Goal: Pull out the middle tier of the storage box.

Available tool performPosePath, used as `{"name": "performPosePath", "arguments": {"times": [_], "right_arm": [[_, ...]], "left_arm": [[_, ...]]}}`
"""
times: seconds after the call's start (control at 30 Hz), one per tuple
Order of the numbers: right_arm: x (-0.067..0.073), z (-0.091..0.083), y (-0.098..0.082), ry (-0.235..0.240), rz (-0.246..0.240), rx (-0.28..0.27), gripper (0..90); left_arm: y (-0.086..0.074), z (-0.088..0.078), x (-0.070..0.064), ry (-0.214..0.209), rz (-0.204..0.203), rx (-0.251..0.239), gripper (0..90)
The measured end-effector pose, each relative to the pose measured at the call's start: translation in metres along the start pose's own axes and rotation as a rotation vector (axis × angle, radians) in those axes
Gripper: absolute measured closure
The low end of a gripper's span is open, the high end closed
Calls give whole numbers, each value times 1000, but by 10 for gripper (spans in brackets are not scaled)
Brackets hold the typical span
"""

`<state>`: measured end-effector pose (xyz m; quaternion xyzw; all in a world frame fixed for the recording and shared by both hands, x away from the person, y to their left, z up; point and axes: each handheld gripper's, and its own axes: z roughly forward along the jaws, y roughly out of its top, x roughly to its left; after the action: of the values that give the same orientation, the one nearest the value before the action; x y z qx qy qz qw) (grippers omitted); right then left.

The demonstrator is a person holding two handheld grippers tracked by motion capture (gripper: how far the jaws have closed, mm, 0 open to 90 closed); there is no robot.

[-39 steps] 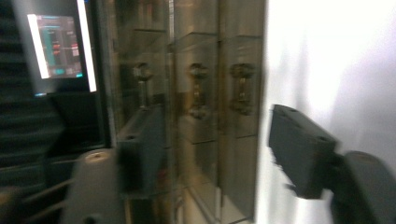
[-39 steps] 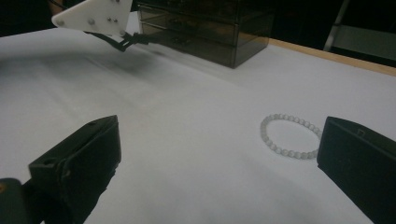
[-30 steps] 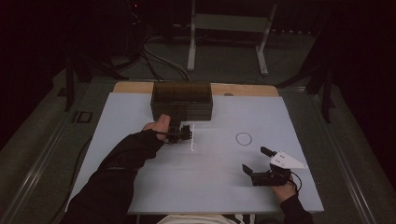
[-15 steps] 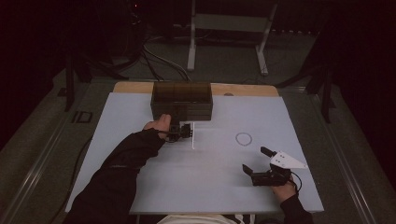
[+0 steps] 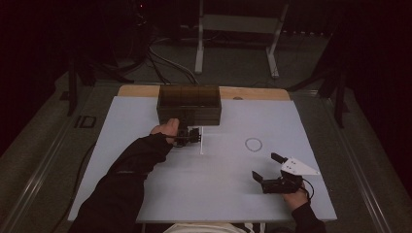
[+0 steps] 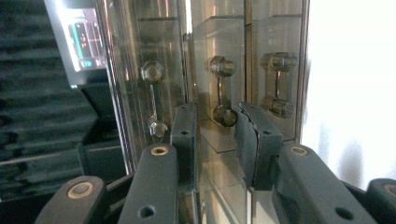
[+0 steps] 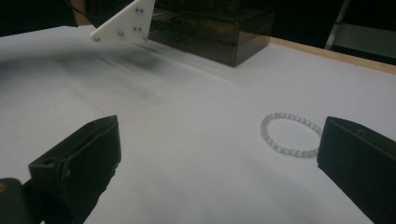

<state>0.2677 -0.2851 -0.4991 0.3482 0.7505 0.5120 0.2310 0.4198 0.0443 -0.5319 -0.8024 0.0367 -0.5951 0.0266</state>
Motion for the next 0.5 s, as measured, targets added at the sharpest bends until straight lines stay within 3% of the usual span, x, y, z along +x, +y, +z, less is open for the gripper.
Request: {"name": "performPosePath", "arguments": {"times": [0.13,0.23,0.33,0.5], "right_arm": [[-1,0,0,-2,3,-3,0],[0,0,0,-2,2,-3,0],[0,0,0,-2,2,-3,0],[-1,0,0,-2,3,0,0]], "left_arm": [[0,0,0,2,8,-2,726],[0,1,-1,-15,15,1,812],[1,2,2,-35,-6,2,815],[1,1,5,-50,3,6,819]]}}
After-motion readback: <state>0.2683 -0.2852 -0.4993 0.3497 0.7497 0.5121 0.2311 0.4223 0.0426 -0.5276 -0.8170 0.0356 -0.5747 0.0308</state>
